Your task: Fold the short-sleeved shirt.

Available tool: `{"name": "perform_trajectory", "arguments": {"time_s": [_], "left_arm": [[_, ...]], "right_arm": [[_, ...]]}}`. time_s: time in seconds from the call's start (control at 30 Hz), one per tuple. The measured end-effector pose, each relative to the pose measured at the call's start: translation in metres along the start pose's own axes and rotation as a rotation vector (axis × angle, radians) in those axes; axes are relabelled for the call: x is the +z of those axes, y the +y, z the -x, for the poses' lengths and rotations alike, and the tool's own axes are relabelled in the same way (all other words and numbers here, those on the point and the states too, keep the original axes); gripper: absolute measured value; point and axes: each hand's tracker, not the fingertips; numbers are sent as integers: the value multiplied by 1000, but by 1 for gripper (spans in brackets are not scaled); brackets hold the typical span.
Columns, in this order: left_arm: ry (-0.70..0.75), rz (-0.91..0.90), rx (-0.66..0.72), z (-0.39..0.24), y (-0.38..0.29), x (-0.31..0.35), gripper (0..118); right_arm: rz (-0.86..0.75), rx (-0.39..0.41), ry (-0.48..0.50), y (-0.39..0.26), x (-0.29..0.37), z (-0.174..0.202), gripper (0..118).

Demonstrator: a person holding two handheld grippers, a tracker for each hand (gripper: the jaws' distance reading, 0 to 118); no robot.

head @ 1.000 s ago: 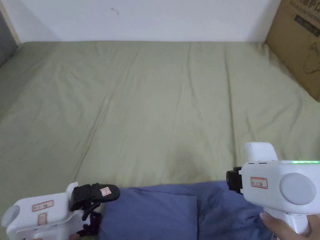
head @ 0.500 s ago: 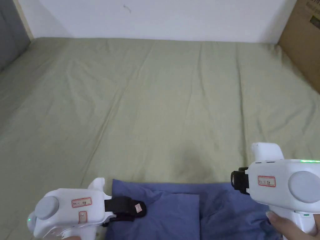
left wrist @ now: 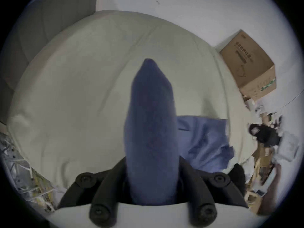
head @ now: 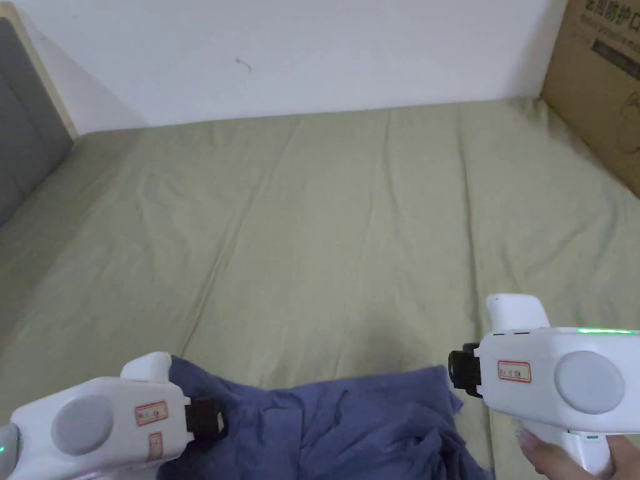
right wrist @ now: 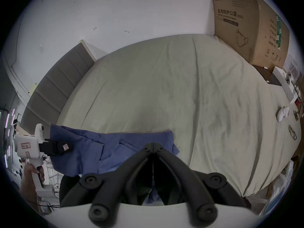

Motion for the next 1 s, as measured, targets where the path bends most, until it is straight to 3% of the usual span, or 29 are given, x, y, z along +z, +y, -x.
{"name": "perform_trajectory", "arguments": {"time_s": [0.33, 0.4, 0.47, 0.53, 0.57, 0.6, 0.73, 0.83, 0.87, 0.9, 1.0], "left_arm": [[-291, 245, 11, -108, 6, -95, 10], [-319, 305, 34, -120, 3, -118, 15], [-319, 307, 5, -131, -1, -132, 33], [-391, 313, -2, -135, -3, -134, 75], [-443, 313, 15, -136, -4, -132, 89], [-478, 310, 22, -138, -4, -129, 98], [-511, 253, -69, -145, 2, -102, 108], [-449, 184, -157, -146, 8, -81, 106], [-422, 170, -181, -145, 10, -76, 100], [-420, 166, -197, -145, 12, -71, 75], [-425, 170, -192, -145, 13, -72, 40]], "right_arm": [[-26, -83, -26, -4, 14, -42, 0], [-24, -104, -36, -5, 14, -48, 0], [-22, -118, -41, -6, 15, -53, 0], [-22, -120, -43, -6, 15, -56, 0], [-22, -120, -45, -6, 15, -57, 0], [-22, -119, -47, -6, 14, -58, 0], [-48, -141, -54, -4, 12, -62, 0], [-50, -153, -40, -2, 11, -64, 0], [-55, -149, -41, -2, 12, -64, 0], [-58, -145, -44, -2, 12, -65, 0], [-68, -143, -47, -2, 15, -68, 0]]}}
